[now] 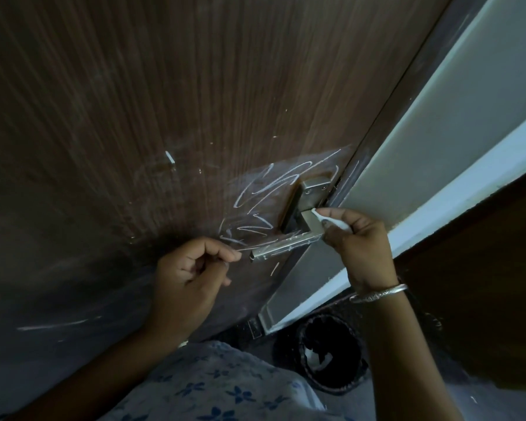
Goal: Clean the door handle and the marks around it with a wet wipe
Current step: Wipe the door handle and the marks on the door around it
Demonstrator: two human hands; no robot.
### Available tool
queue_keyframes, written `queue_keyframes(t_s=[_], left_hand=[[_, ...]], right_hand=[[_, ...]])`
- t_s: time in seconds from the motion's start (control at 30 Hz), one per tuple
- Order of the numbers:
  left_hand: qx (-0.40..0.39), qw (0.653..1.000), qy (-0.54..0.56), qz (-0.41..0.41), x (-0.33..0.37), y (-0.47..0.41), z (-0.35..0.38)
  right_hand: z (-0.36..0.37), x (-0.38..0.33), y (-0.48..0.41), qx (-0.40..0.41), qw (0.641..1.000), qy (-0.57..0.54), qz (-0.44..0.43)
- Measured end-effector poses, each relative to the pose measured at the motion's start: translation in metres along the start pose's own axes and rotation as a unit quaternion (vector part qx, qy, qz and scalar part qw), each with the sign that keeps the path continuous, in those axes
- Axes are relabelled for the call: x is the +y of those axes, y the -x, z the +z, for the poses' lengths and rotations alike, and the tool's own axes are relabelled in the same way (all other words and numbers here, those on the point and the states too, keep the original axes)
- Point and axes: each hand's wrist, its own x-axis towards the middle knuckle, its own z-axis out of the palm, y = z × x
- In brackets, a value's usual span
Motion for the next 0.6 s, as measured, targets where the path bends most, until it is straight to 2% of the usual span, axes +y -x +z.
queue_keyframes(t_s=[0.13,0.3,0.47,0.6], left_hand=[[-0.004,1.000,-0.004,0.004,-0.001,0.000,-0.001],[-0.007,1.000,-0.003,0.008,-0.002,-0.001,-0.003],[-0.004,1.000,0.002,0.003,-0.004,-0.002,-0.002],[-0.009,1.000,-0.002,-0.003,-0.005,-0.003,-0.002]], right_hand=[[-0.010,0.001,0.001,-0.046,0.999,-0.009,0.008],[0.000,0.003,0.001,-0.010,1.000,-0.018,-0.014],[-0.009,0.003,0.005,-0.038,0.999,-0.022,-0.017],[-0.002,-0.001,0.002,-0.015,0.999,-0.025,-0.035]])
